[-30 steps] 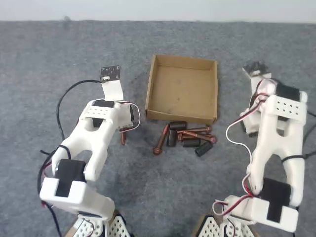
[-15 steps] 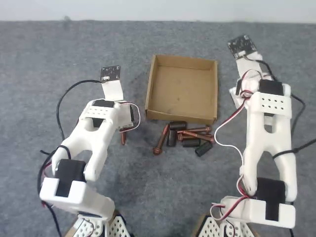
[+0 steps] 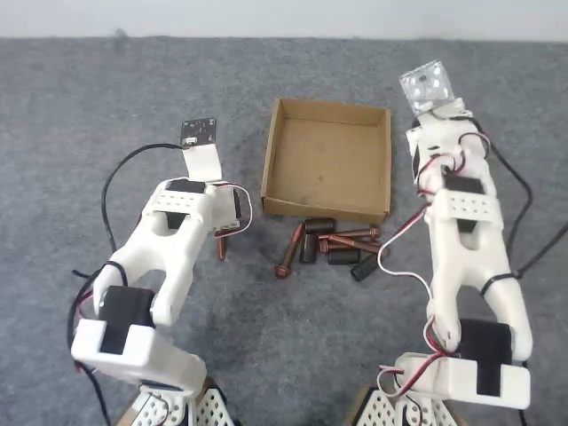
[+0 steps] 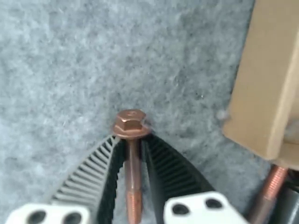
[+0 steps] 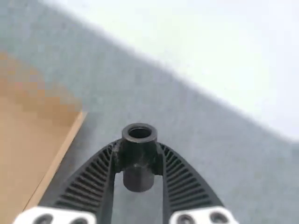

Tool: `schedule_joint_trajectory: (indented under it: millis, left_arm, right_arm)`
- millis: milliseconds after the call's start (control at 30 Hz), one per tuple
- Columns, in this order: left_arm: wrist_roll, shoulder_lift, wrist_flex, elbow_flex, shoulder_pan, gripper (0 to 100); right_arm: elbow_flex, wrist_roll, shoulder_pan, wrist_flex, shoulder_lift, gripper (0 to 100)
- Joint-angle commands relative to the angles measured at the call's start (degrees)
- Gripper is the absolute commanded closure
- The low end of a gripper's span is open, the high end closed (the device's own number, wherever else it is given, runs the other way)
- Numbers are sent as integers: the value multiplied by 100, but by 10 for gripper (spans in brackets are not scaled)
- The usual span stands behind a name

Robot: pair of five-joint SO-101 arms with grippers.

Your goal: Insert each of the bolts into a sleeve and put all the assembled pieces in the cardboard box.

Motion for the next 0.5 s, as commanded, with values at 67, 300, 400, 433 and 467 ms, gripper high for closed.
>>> schedule_joint_trajectory:
  millis: [67,300,400,433,467]
  left_arm:
    - [-44,-413,-88,-22,-18,990]
    - [-44,-404,-88,-22,-18,990]
    - [-44,-404,-88,-22,-18,990]
    - [-44,-396,-88,-22,-18,990]
    - [-44,-396,-88,-22,-18,990]
  right_arm:
    - [281,18,-75,-1420,-66,991]
    - [492,-2286,-198,-1411,-57,991]
    - [457,-3033,-259,-1446,-57,991]
    - [457,-3059,-321,-1455,-57,991]
    - [448,-3059,-374,-1455,-40,991]
